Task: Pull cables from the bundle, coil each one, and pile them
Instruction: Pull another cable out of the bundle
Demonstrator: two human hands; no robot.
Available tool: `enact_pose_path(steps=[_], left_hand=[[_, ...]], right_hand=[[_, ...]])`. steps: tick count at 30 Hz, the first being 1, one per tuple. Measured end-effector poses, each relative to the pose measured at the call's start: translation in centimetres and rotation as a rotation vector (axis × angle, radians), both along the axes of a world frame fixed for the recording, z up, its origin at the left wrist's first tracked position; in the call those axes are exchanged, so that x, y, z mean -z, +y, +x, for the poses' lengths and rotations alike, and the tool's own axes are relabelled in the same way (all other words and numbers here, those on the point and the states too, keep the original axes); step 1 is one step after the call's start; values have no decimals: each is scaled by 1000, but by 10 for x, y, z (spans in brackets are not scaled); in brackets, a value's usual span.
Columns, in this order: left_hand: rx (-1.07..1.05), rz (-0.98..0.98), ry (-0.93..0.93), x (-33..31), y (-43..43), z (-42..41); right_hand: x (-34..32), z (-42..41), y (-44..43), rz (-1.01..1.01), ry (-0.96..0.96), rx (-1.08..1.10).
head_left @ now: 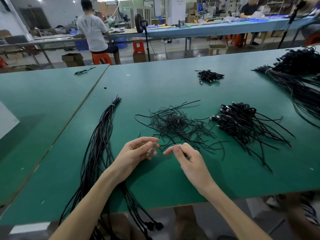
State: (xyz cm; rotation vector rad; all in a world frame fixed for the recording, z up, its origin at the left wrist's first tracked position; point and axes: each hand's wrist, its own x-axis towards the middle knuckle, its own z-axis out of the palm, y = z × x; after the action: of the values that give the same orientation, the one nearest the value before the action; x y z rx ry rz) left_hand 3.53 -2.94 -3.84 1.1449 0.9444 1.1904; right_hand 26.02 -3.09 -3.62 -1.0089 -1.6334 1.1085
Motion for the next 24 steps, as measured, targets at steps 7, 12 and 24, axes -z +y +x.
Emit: enact_pose_path(steps=[7, 12, 24], left_hand=[[57, 62, 163, 3, -1, 1], [78, 77, 231, 4, -2, 2], [43, 13, 74, 1, -4, 0]], right_hand=[[0, 1, -2, -33, 74, -98], [-2, 3, -1, -146, 259, -137], [0, 3, 1, -168, 188, -229]])
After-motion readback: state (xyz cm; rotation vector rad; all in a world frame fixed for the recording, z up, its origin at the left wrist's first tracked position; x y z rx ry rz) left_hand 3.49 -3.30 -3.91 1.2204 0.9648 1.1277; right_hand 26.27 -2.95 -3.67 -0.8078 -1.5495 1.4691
